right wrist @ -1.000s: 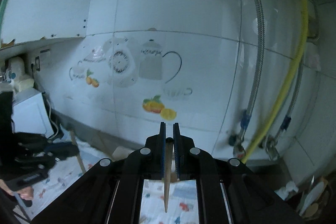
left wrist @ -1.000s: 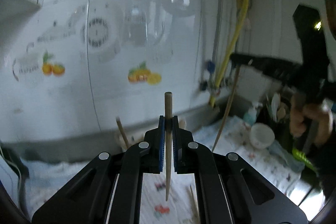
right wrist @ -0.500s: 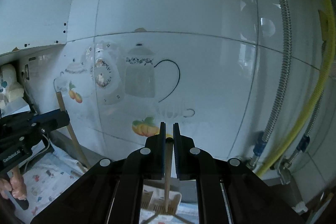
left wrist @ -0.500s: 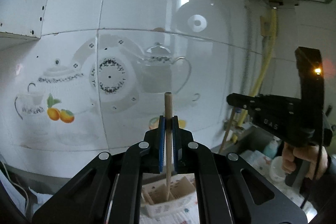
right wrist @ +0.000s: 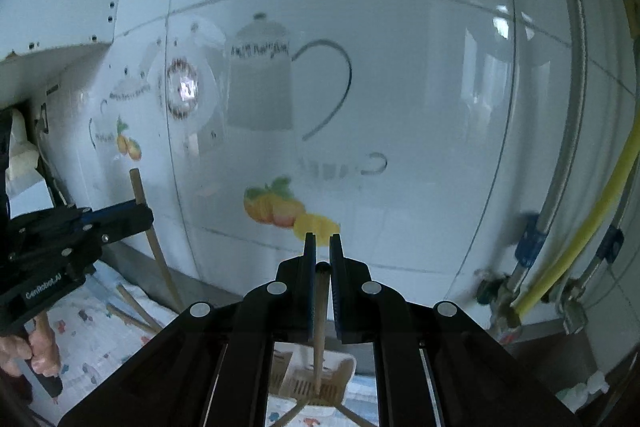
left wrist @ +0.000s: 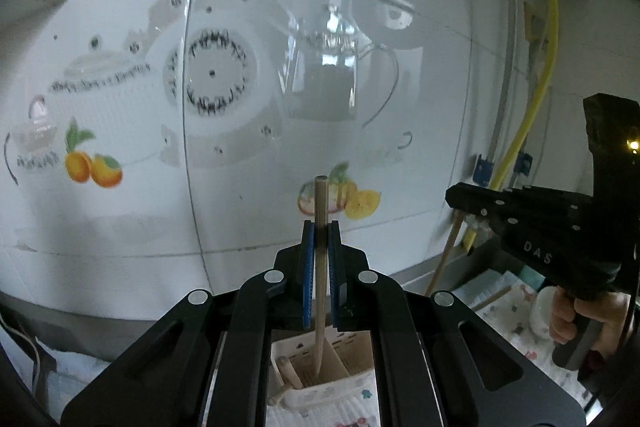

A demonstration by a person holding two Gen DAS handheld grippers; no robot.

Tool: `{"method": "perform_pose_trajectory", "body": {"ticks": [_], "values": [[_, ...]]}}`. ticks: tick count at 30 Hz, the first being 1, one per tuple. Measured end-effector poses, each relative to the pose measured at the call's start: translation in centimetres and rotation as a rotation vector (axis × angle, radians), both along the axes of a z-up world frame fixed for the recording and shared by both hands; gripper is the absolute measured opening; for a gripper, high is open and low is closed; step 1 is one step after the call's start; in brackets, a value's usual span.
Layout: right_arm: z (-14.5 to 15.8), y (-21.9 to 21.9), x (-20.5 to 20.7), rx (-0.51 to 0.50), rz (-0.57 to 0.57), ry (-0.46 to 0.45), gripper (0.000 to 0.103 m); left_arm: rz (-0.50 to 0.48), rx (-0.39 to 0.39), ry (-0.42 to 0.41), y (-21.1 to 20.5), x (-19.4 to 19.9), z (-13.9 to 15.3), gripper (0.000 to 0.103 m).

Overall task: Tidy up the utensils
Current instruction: 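Open the left gripper in the holder while the right gripper releases its chopstick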

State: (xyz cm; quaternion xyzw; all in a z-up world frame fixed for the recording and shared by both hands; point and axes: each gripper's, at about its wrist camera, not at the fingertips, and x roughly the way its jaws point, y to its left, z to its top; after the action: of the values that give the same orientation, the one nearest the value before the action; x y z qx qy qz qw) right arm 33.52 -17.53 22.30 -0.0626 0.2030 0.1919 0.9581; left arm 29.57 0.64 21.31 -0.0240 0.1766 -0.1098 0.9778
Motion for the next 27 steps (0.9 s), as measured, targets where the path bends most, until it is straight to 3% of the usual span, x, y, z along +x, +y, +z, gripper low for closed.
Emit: {"method": "perform_pose_trajectory", "body": {"ticks": [7,15,27], "values": [[-1.1,-0.3,-0.3,-0.016,0.000,0.027,0.007,-0.013,0.020,0.033,-1.0,0.6,-0.7,0.005],[0.2,-1.3,-2.7,0.002,0.004,0.000,0.012,-0.020,0.029,0.024,-1.2,-0.5,0.1,0.009],[2.3,-4.6,-11.7,0.052,0.026,-0.015,0.023,-0.015,0.025,0.013,-0.7,-9.0,1.1,0.023]]}}
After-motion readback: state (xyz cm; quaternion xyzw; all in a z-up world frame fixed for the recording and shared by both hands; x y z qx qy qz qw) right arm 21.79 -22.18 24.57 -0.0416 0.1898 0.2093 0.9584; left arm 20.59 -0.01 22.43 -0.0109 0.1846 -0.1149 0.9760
